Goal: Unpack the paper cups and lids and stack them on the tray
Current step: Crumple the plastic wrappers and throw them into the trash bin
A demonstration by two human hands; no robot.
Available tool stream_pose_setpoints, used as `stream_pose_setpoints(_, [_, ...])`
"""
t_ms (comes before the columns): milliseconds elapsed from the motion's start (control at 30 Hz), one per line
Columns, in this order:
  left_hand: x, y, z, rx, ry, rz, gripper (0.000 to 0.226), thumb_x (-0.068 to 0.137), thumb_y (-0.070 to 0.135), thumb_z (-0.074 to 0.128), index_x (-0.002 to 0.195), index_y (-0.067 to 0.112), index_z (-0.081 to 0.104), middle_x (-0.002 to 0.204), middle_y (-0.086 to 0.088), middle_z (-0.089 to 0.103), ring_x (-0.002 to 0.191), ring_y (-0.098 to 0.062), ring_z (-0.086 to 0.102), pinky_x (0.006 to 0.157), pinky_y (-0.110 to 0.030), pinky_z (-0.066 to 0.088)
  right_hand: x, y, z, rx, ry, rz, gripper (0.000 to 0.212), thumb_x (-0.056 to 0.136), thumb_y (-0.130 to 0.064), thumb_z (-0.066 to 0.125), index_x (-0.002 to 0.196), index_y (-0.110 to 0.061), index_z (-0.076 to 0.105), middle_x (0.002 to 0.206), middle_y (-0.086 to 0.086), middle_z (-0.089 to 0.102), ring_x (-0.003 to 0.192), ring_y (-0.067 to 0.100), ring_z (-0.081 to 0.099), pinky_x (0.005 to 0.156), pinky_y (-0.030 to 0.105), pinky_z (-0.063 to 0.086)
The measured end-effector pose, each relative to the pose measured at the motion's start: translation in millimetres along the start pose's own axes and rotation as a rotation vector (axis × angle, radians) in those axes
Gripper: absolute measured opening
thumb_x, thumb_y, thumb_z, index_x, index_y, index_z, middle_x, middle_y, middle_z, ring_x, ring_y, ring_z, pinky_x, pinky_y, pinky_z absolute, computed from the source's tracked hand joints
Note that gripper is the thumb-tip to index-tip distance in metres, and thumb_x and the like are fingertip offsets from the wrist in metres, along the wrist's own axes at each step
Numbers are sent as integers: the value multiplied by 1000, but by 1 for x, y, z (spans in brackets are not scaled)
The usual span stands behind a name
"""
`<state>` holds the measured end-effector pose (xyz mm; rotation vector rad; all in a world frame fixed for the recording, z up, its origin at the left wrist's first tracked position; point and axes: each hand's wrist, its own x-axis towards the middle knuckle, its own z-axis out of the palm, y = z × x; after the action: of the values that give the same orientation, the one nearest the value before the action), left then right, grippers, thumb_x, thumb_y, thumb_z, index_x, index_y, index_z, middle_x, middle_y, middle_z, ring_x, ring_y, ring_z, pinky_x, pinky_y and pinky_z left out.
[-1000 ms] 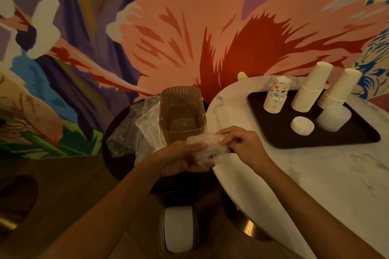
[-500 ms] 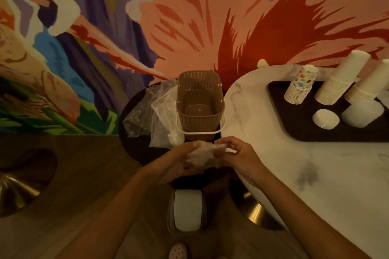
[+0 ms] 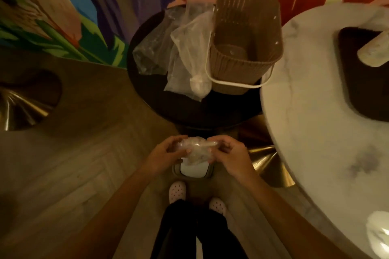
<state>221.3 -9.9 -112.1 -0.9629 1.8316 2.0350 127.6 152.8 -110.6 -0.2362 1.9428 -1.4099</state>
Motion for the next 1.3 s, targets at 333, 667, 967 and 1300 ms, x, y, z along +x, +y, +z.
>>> stream_pose_setpoints(333, [97, -191, -30, 340, 223, -227, 34, 95, 25, 48, 125, 10, 54, 119, -4, 59, 101, -10, 52, 77, -16, 37, 65, 211, 42, -995, -10, -430, 28, 68, -6, 73, 94, -13, 72, 88, 3, 72, 71, 13, 69, 56, 12, 50])
stream_pose_setpoints(667, [206, -250, -30, 289, 197, -215, 47, 93, 24, 51, 138, 18, 40, 136, 1, 49, 119, -17, 51, 86, -14, 35, 135, 312, 75, -1168, -133, -629, 38, 72, 0, 63, 107, -10, 53, 90, 9, 67, 71, 22, 66, 52, 24, 55])
stream_pose_setpoints(967, [243, -277, -26, 378, 77, -167, 56, 90, 19, 56, 141, 23, 33, 139, -4, 47, 125, -18, 47, 97, -26, 35, 195, 364, 114, -1499, -421, -266, 41, 65, -25, 81, 102, -14, 68, 98, 9, 70, 85, 22, 69, 75, 28, 56])
stream_pose_setpoints(1300, [237, -265, -21, 439, 127, -179, 55, 90, 20, 57, 140, 20, 36, 135, -7, 50, 123, -20, 49, 99, -28, 38, 190, 359, 108, -1127, -501, 147, 30, 95, -11, 42, 121, -5, 57, 127, 16, 54, 114, 30, 54, 97, 34, 44])
